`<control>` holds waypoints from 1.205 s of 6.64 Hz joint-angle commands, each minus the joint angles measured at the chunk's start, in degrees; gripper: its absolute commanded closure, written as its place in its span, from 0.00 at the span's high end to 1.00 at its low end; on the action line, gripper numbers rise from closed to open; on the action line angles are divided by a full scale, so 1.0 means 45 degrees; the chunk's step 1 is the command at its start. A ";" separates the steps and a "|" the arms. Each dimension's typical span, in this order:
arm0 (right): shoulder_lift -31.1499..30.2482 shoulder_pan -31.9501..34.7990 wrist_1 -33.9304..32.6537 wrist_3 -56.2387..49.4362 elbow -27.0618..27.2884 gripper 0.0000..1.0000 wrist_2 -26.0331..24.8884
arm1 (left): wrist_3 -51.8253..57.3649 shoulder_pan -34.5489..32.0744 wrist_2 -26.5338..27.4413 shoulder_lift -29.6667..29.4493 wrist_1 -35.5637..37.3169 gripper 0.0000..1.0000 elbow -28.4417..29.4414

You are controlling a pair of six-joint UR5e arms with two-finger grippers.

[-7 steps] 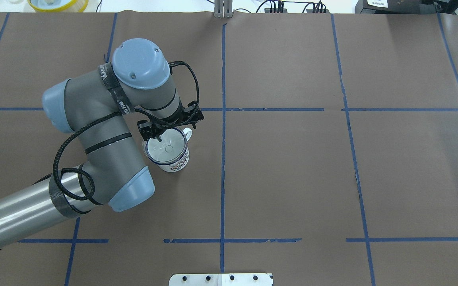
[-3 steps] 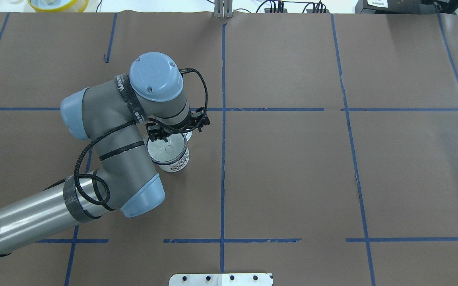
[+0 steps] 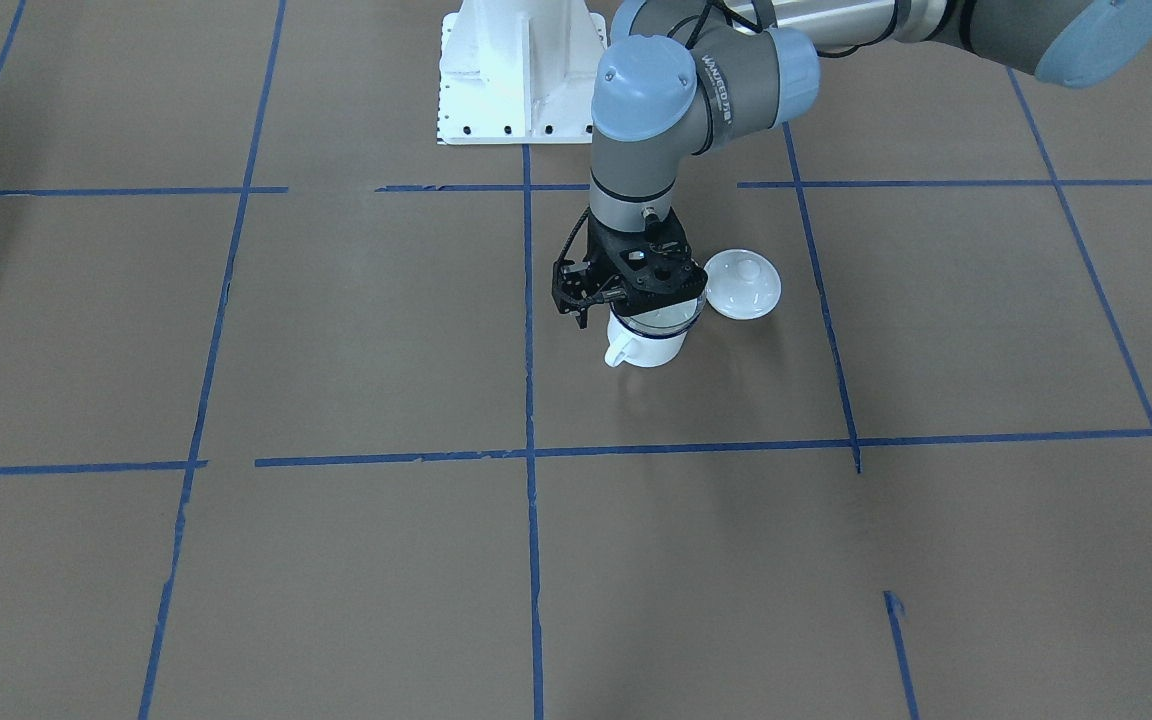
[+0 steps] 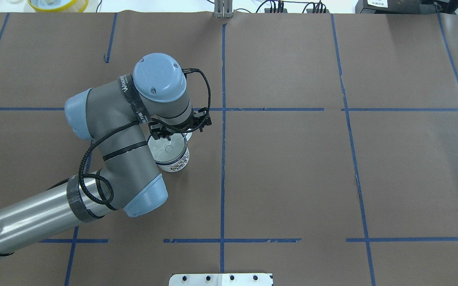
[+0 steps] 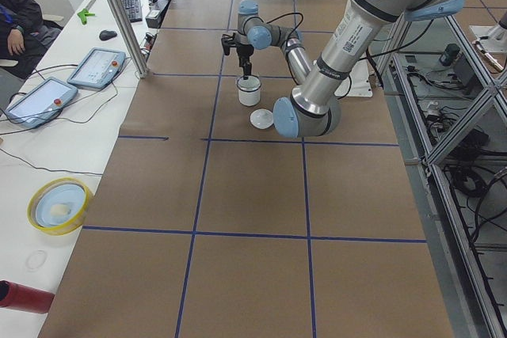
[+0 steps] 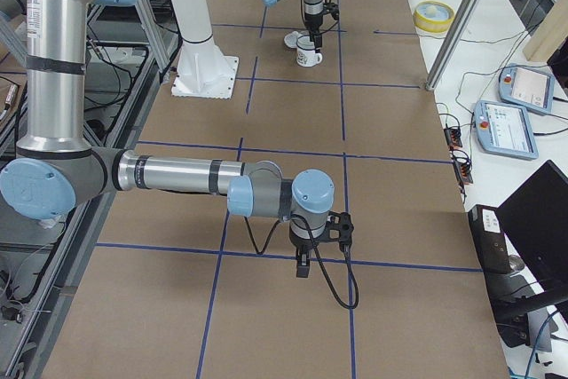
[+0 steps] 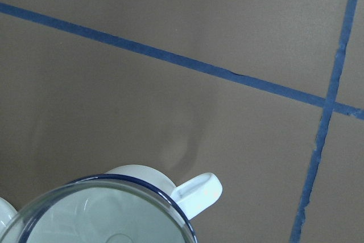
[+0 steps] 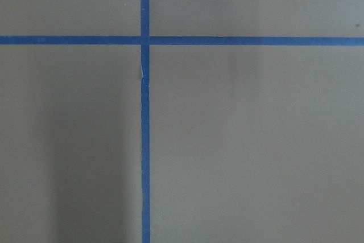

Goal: Remove funnel from cup
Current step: 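Close the left gripper on the glass funnel rim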

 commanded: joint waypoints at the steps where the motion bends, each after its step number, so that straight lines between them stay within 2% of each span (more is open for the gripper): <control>1: 0.0000 0.0000 0.0000 0.0000 0.0000 1.00 0.0000 | 0.0156 0.0001 -0.0052 -0.0012 0.0015 0.76 -0.0098; 2: 0.0000 0.0000 0.0000 0.0000 0.0000 1.00 0.0000 | 0.0254 0.0001 -0.0053 -0.0012 0.0073 0.01 -0.0157; 6: 0.0000 0.0000 0.0000 0.0000 0.0000 1.00 0.0000 | 0.0995 0.0001 -0.0072 0.0047 0.0735 0.00 -0.0604; 8: 0.0000 0.0000 0.0000 0.0000 0.0000 1.00 0.0000 | 0.1756 -0.0134 -0.0091 0.0027 0.2739 0.00 -0.2491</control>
